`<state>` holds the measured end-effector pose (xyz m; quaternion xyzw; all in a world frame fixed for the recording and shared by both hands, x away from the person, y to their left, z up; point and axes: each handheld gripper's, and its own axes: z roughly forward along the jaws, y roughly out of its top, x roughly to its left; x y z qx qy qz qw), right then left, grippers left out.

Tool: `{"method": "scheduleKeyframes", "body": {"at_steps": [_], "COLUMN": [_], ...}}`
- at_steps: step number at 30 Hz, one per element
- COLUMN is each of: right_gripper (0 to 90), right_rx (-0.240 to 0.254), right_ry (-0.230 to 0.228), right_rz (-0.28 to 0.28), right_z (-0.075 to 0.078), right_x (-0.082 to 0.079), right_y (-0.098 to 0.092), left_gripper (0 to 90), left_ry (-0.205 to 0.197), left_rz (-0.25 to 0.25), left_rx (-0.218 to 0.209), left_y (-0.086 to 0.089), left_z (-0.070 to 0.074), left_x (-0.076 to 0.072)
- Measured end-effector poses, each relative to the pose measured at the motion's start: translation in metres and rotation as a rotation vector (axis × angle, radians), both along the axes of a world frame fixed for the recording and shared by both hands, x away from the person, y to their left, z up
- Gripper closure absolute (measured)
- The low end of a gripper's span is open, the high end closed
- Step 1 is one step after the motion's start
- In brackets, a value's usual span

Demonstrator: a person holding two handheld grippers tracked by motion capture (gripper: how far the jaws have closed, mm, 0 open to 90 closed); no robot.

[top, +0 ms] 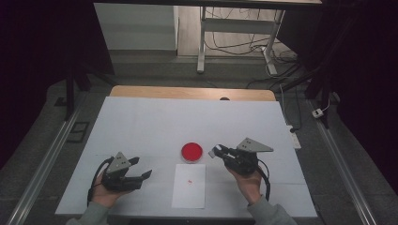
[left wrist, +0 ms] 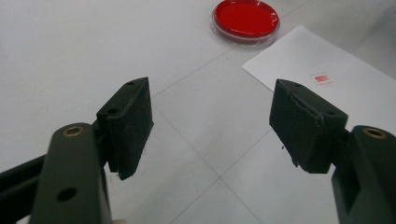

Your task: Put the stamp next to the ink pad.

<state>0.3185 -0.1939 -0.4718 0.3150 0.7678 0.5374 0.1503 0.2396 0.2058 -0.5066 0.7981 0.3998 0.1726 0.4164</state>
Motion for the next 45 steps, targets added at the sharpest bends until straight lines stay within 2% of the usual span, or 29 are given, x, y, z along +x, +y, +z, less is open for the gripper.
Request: {"method": "scheduleKeyframes", "body": {"at_steps": [14,19,25,28,35,45], "right_gripper": [75.8,75.8,75.8,75.7,75.7,75.0], "right_rx": [-0.090,-0.114,-0.156,-0.157,-0.213,-0.221], "right_ry": [-0.023,-0.009,0.004,0.006,0.022,0.031], "right_rz": [-0.057,-0.070,-0.059,-0.047,-0.013,-0.001], "right_z": [-0.008,-0.014,-0.024,-0.029,-0.039,-0.042], "right_x": [0.010,0.015,0.020,0.023,0.026,0.027], "right_y": [-0.016,-0.018,-0.011,-0.005,0.009,0.013], "left_gripper": [30.4,30.3,30.4,30.4,30.4,30.4], "left_ry": [0.006,0.007,0.018,0.020,0.025,0.029], "left_rz": [0.008,0.000,-0.005,-0.005,-0.010,-0.012], "left_rx": [0.004,0.010,0.009,0.008,0.014,0.016], "left_y": [0.007,0.005,0.005,0.005,0.005,0.005], "left_z": [-0.003,-0.002,-0.004,-0.004,-0.005,-0.005], "left_x": [-0.003,-0.004,-0.003,-0.002,-0.002,-0.002]}}
